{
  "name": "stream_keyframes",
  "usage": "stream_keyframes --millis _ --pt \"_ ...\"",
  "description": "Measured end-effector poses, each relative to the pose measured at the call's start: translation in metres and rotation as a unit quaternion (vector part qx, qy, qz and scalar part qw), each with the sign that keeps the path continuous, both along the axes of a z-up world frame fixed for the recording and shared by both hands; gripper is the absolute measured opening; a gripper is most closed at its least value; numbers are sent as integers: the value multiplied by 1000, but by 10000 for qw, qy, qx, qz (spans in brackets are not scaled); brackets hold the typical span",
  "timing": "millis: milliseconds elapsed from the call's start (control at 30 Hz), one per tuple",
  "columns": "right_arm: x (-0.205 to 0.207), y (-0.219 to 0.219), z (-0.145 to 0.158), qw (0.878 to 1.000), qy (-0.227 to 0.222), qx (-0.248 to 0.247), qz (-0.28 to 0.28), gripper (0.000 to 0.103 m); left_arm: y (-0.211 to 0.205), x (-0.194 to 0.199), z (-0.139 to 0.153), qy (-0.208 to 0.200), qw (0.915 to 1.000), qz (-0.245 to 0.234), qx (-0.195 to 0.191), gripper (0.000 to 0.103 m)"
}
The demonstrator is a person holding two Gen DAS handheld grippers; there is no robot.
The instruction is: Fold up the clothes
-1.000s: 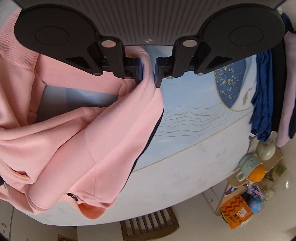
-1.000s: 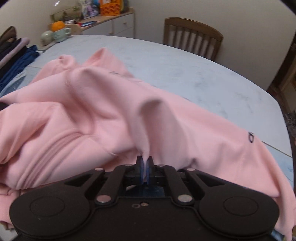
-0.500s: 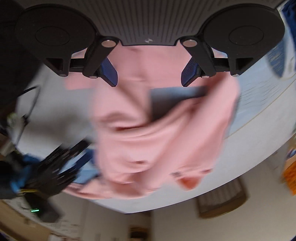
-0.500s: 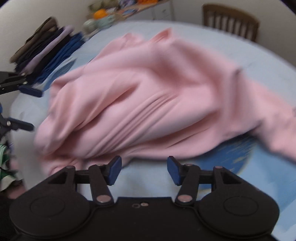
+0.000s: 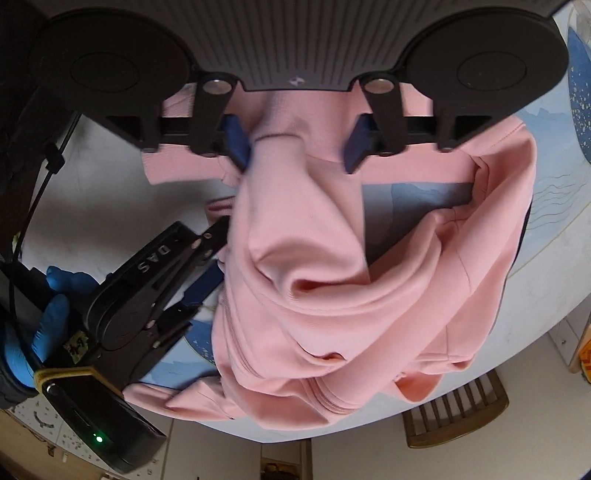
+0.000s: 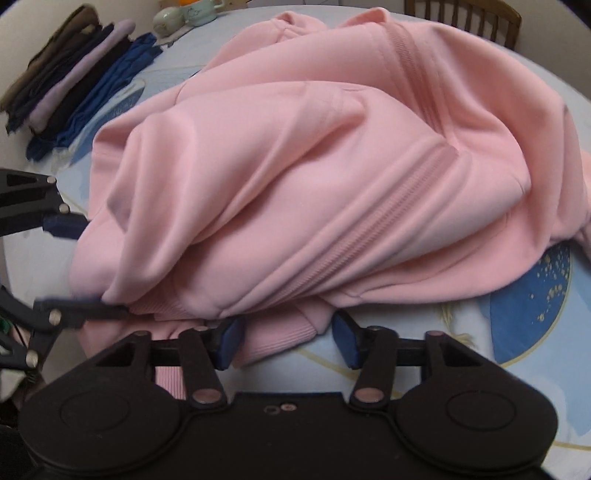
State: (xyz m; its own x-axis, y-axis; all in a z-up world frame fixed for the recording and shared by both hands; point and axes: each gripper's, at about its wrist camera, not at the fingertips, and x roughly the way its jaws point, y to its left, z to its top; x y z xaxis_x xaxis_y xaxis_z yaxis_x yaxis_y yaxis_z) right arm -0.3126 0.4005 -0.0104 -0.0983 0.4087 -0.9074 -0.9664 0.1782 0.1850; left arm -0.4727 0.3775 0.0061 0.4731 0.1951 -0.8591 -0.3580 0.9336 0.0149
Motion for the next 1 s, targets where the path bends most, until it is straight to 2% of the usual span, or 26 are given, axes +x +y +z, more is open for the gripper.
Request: stream_keyframes --millis 67,133,367,533,633,733,833,900,1000 --pt "-8 0 0 9996 -265 68 -10 103 0 -1 -1 -16 10000 4 -47 26" --pt "-7 -2 2 9994 -304 163 -16 103 2 -2 1 -107 9998 39 -150 19" --pt "17 -53 39 9961 -845 236 6 103 7 -4 8 -486 9958 97 -771 16" --pt "46 -108 54 9923 -1173 -248 -311 103 -4 14 4 -617 9912 -170 -1158 15" --pt "63 -141 63 9879 -1366 -538 -501 103 -14 23 1 -664 9851 -318 -1552 15" --pt "79 -174 72 9821 -1550 -824 -686 103 -29 31 -7 -512 9807 -495 -1818 15" --pt "87 -189 49 9832 -1372 -984 -697 103 -42 37 -19 -289 9779 -600 -1984 15" --pt "92 -199 35 9837 -1253 -1086 -700 103 -45 38 -22 -248 9785 -461 -1995 15" --pt "96 -209 31 9887 -1057 -959 -449 103 -46 37 -20 -212 9803 -284 -1945 16"
